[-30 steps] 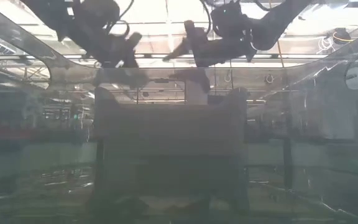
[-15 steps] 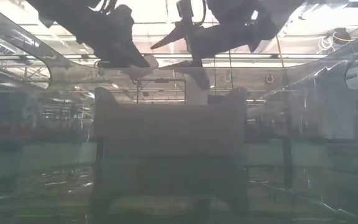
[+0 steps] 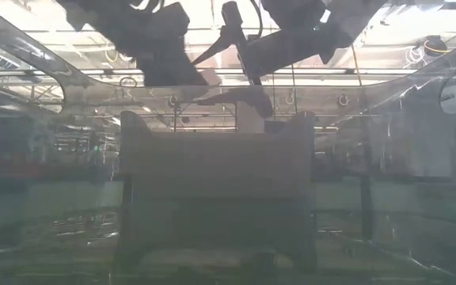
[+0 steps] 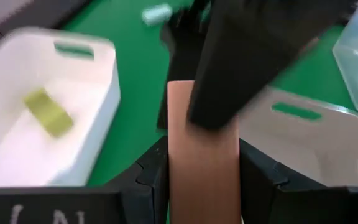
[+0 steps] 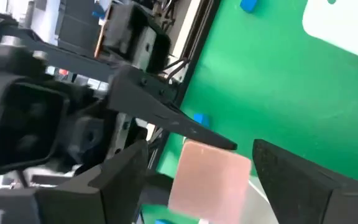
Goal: Sort & place blocks by color
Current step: Put the top left light brown block into the gray bin
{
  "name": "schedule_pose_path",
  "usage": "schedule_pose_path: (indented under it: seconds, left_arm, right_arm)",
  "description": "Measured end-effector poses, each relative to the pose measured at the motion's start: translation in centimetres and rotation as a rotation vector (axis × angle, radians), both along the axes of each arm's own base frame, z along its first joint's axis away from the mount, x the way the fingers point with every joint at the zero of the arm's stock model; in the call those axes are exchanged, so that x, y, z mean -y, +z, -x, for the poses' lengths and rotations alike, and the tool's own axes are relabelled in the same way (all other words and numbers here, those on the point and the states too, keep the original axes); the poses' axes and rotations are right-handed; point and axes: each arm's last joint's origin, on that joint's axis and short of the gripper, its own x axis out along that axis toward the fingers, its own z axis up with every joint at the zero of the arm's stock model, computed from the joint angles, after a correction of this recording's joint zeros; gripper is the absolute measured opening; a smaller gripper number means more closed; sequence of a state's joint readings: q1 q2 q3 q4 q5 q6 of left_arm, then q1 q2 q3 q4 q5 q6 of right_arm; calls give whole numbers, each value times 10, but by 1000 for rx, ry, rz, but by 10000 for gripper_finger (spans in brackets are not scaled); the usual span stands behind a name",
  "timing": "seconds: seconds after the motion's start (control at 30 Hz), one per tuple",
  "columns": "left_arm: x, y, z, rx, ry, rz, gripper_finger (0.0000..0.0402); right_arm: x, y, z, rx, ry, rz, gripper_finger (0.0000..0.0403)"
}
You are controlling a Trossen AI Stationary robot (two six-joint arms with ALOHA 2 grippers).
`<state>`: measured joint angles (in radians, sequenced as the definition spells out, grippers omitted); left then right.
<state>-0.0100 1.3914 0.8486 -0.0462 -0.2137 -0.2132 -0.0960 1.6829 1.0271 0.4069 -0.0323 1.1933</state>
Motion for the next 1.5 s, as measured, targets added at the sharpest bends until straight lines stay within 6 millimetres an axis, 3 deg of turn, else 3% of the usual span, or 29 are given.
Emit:
schedule_pose_path:
  seconds: [0.23, 0.5, 0.7, 0.97, 1.1, 1.3, 1.5]
  left_arm:
    - [-1, 7, -19, -16, -18, -82, 130]
    - [-2, 5, -19, -38, 4, -99, 130]
    - [0, 6, -19, -37, 6, -105, 134]
    - [2, 7, -18, -23, 14, -65, 329]
    - [2, 5, -17, -30, 47, -29, 389]
    - [0, -5, -8, -140, 159, 3, 359]
    - [-11, -15, 5, -297, 256, -5, 315]
  right_arm:
    - [0, -2, 1, -15, -17, -31, 242]
    - [0, -6, 2, -74, -31, -60, 118]
    - [2, -6, 3, -75, -24, -37, 114]
    - [8, -10, 11, -174, -4, 36, 114]
    - [7, -4, 20, -224, 12, 62, 114]
    - [-18, 19, 27, -151, 177, 54, 114]
    - [-44, 23, 29, -139, 277, 50, 114]
